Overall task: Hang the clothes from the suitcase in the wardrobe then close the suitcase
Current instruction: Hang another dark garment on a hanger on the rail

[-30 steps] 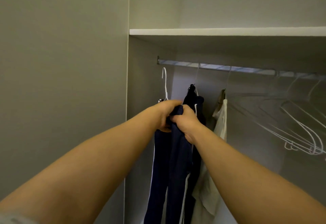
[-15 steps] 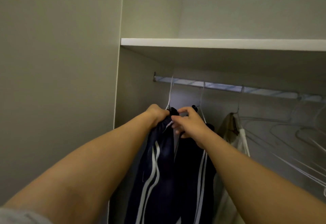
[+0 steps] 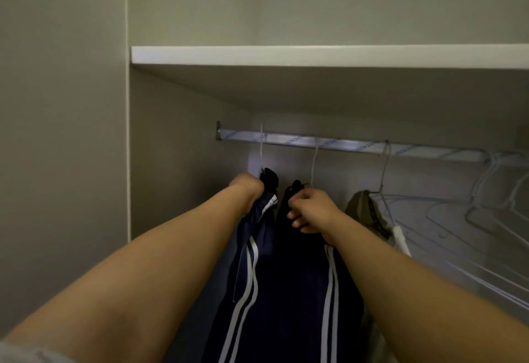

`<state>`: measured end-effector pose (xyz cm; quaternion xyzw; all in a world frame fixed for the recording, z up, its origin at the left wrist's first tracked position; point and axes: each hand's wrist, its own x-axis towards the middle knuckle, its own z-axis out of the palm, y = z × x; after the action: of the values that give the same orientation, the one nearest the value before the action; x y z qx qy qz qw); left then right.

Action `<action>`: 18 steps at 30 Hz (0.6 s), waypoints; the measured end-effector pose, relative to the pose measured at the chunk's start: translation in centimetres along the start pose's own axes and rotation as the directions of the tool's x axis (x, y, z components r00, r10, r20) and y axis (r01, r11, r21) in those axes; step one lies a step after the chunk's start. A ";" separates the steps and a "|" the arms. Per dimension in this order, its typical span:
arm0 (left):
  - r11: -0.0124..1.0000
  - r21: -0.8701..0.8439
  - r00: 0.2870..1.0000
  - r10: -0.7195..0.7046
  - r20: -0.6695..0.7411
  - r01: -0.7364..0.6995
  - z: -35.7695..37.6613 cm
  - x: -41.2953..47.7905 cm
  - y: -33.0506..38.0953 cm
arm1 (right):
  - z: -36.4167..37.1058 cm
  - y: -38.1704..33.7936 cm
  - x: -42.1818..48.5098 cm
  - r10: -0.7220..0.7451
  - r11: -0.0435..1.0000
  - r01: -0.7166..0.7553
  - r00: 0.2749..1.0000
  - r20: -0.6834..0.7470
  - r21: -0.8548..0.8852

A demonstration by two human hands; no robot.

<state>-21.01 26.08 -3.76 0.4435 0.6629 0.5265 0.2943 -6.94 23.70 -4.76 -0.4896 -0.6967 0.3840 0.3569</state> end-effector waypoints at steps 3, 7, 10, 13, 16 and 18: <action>0.865 0.498 0.998 0.067 0.007 -0.062 0.4 -0.3 -1.5 | -0.2 0.0 0.3 0.000 1.000 0.000 1.000 -0.013 0.000; 0.988 0.145 0.998 -0.057 0.033 0.052 0.4 -0.5 -0.8 | -0.4 -0.1 0.3 -0.005 1.000 0.006 1.000 -0.028 0.016; 0.991 0.136 0.999 -0.026 0.022 0.023 0.7 -1.1 -0.6 | -0.6 0.3 -0.4 -0.011 1.000 0.011 1.000 -0.022 0.003; 0.990 0.133 0.998 -0.048 0.032 0.044 0.6 -2.6 -0.5 | -1.1 0.7 -1.5 -0.001 1.000 0.001 1.000 -0.006 0.003; 0.980 0.200 1.000 -0.023 0.007 0.021 0.5 -4.7 -0.2 | -1.8 1.0 -3.2 -0.003 1.000 0.003 1.000 0.000 0.018; 0.958 0.288 0.999 0.017 -0.029 -0.008 0.4 -6.3 -0.6 | -2.2 1.3 -4.7 -0.004 1.000 0.004 1.000 0.003 0.026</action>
<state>-18.09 20.60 -4.93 0.4778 0.7341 0.4331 0.2130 -3.19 19.88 -5.53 -0.4830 -0.6933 0.3931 0.3627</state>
